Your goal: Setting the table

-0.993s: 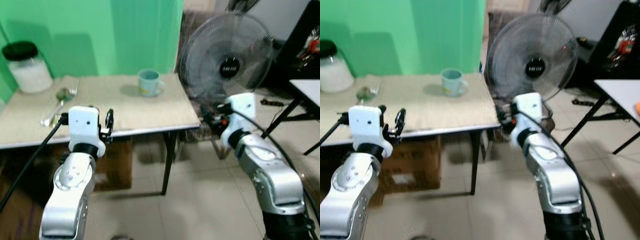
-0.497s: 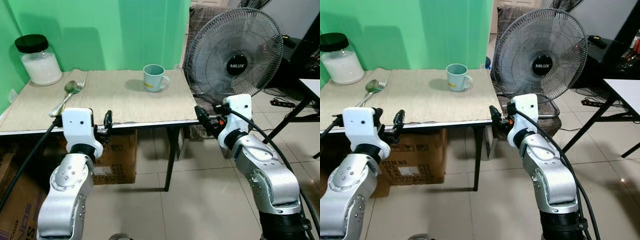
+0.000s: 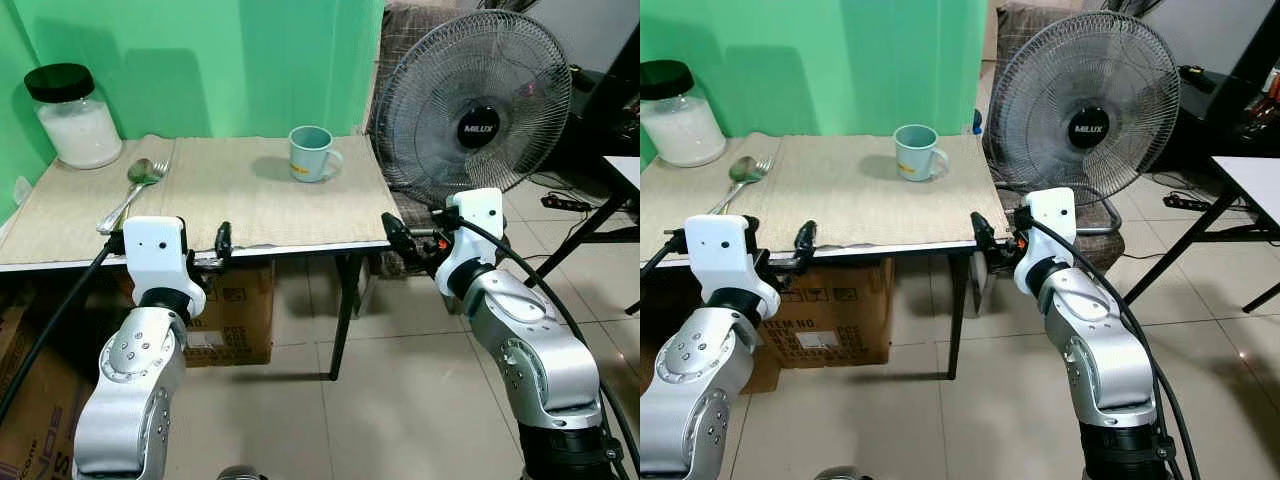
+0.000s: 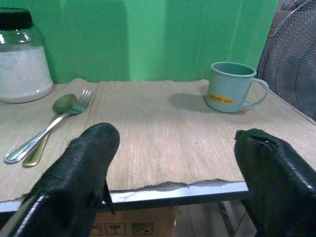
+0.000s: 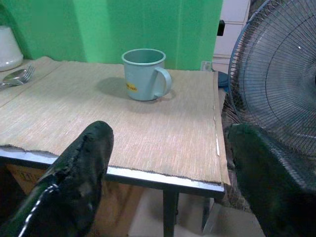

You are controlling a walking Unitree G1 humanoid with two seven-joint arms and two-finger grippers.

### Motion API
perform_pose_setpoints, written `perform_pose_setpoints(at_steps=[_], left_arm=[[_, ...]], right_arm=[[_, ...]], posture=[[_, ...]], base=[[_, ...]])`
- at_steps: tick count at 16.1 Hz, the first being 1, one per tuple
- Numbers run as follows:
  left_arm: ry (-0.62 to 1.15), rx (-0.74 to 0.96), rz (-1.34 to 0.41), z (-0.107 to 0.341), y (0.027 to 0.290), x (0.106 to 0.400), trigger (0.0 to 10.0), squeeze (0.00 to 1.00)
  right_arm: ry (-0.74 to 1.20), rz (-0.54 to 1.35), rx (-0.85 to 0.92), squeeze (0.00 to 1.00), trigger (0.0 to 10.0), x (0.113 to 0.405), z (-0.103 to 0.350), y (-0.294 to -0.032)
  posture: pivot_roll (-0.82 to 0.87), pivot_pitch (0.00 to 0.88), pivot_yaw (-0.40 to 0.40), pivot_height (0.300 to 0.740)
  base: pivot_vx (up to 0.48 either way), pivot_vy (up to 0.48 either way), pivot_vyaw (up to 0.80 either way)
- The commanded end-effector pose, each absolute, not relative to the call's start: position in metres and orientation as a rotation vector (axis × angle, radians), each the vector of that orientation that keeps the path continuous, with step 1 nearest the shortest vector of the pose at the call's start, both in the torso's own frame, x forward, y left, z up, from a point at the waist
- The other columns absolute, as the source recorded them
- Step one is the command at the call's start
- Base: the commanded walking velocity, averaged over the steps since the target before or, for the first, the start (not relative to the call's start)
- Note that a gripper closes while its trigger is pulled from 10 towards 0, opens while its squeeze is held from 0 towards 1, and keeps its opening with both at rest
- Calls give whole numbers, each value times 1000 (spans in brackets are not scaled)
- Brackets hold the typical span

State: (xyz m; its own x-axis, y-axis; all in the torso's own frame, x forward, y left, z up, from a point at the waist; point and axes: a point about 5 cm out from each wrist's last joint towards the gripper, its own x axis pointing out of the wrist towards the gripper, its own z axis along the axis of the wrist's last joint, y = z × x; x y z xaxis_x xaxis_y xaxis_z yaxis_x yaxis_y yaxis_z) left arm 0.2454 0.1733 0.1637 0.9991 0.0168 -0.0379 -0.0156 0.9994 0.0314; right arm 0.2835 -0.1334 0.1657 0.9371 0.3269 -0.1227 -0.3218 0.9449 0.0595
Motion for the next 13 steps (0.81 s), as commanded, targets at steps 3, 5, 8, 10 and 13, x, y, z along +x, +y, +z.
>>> perform_pose_setpoints(at_steps=[3, 5, 8, 10, 13], left_arm=[[21, 38, 7, 169, 172, 243, 10000, 1000], [2, 72, 34, 171, 175, 244, 10000, 1000], [-15, 63, 28, 173, 175, 244, 10000, 1000], [-21, 63, 25, 174, 175, 243, 10000, 1000], [-28, 76, 21, 175, 176, 241, 10000, 1000]], right_arm=[[115, 331, 51, 1000, 10000, 282, 170, -138], [116, 339, 37, 1000, 10000, 282, 170, -137], [110, 360, 16, 1000, 10000, 281, 170, -136], [111, 371, 9, 1000, 10000, 280, 170, -134], [111, 378, 1, 1000, 10000, 280, 169, -135]], posture=[[56, 0, -61, 740], [53, 0, -60, 740], [53, 0, -61, 740], [56, 0, -64, 740], [64, 0, -68, 740]], base=[[0, 0, 0], [0, 0, 0], [0, 0, 185], [0, 0, 794], [291, 0, 263]])
